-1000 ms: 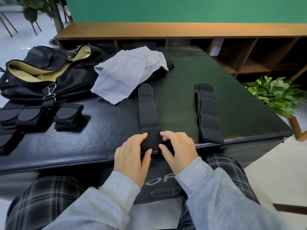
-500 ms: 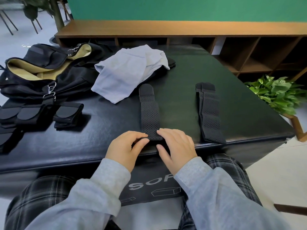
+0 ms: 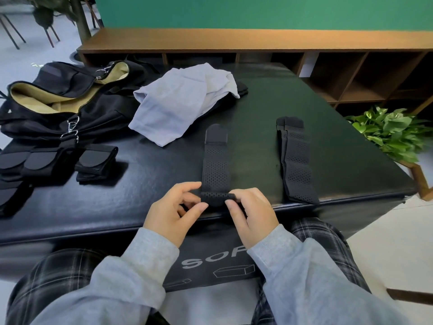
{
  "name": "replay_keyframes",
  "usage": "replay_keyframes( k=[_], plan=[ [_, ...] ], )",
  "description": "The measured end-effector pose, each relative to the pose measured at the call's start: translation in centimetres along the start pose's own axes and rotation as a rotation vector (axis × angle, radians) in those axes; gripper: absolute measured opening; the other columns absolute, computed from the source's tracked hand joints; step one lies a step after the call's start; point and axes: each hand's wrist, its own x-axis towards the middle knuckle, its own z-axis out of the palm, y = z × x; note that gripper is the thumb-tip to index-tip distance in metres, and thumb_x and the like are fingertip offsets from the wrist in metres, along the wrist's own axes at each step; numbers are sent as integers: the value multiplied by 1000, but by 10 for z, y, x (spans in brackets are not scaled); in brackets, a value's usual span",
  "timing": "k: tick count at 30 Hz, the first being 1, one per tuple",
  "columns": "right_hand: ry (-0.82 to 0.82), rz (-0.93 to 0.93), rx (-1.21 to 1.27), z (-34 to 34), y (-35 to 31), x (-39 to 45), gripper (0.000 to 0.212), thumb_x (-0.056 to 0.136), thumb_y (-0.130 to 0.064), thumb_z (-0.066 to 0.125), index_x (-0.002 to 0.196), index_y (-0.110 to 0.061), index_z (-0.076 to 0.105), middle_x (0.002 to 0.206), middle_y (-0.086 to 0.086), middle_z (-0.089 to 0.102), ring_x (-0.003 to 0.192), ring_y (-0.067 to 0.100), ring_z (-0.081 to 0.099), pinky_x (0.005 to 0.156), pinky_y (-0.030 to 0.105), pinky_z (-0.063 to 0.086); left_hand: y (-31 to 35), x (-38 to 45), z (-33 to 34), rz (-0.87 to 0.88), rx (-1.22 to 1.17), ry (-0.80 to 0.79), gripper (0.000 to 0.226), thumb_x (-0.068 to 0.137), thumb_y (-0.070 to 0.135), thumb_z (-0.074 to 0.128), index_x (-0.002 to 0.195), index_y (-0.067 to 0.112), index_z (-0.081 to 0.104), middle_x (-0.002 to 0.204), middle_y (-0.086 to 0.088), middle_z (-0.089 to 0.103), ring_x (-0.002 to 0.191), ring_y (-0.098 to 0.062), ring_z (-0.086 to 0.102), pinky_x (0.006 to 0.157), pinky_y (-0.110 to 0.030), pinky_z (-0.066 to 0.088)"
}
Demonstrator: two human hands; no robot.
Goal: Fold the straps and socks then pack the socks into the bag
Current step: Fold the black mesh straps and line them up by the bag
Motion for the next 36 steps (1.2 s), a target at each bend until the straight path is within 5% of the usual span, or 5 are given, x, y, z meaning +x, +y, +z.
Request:
replay_keyframes(
  k=[7, 16, 29, 32, 36],
  plan=[
    [69, 106, 150, 6, 1, -2, 31, 82, -29, 62, 105, -36, 42, 86, -23, 51, 86, -4, 50, 82, 4, 34, -4, 2, 5, -52, -86, 46, 31, 79, 13, 71, 78, 28, 44, 69, 13, 66, 61, -4, 52, 63, -16, 43],
    [116, -64, -176, 12, 6, 3, 29, 82, -19, 50, 107, -16, 61, 96, -3, 62, 91, 19, 53, 73, 36, 53, -5, 9, 6, -13, 84, -2, 32, 82, 13, 66, 85, 42, 53, 77, 10, 59, 57, -7, 45, 63, -21, 43],
    [-27, -12, -297, 18, -5, 10, 40, 71, -34, 38, 104, -19, 57, 119, -8, 63, 115, 12, 54, 81, 33, 37, 9, 28, -2, 35, 434, -216, 56, 81, 33, 68, 132, 31, 45, 132, 25, 36, 70, -3, 50, 74, -12, 39],
    [-24, -15, -300, 15, -5, 10, 49, 71, -35, 40, 114, -22, 57, 109, -12, 62, 106, 9, 45, 82, 30, 35, 8, 29, 0, 52, 423, -208, 53, 83, 30, 66, 132, 33, 45, 118, 23, 49, 95, 3, 53, 84, -13, 40],
    [10, -58, -276, 12, -2, 6, 29, 79, -36, 44, 100, -27, 61, 104, -14, 61, 101, 8, 46, 80, 28, 35, -2, 26, -3, -7, 115, -186, 44, 82, 20, 69, 112, 46, 49, 89, 25, 64, 54, -2, 44, 66, -14, 42]
  ],
)
